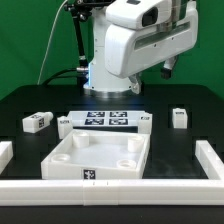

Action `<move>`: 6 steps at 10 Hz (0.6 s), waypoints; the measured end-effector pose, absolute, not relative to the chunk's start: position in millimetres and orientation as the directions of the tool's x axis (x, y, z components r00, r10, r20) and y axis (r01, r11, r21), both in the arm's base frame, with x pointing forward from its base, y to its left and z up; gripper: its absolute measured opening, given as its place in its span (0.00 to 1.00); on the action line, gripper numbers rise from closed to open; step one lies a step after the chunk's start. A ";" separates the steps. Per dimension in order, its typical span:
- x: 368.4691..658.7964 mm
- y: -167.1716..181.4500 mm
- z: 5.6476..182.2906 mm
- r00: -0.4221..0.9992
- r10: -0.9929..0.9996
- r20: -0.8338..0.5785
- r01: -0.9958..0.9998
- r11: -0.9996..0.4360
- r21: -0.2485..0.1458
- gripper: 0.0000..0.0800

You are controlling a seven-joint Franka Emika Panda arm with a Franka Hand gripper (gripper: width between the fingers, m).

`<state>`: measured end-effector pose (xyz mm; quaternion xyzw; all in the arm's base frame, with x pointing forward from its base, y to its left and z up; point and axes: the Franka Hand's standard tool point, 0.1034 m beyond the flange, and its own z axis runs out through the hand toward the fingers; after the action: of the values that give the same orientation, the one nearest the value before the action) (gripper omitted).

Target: Assemble one leg

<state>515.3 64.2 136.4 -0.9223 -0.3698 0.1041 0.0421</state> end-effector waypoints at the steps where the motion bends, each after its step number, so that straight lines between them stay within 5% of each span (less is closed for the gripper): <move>1: 516.7 64.3 136.9 0.707 0.689 -0.160 0.672 -0.725 -0.153 0.81; 6: 514.3 62.2 125.4 0.663 0.738 -0.124 0.724 -0.675 -0.141 0.81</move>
Offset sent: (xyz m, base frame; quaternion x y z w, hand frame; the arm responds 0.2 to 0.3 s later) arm 0.0000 0.0000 0.0000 0.0000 0.0000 0.0000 1.0000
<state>514.3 62.2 125.4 -0.9111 -0.4012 0.0858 0.0399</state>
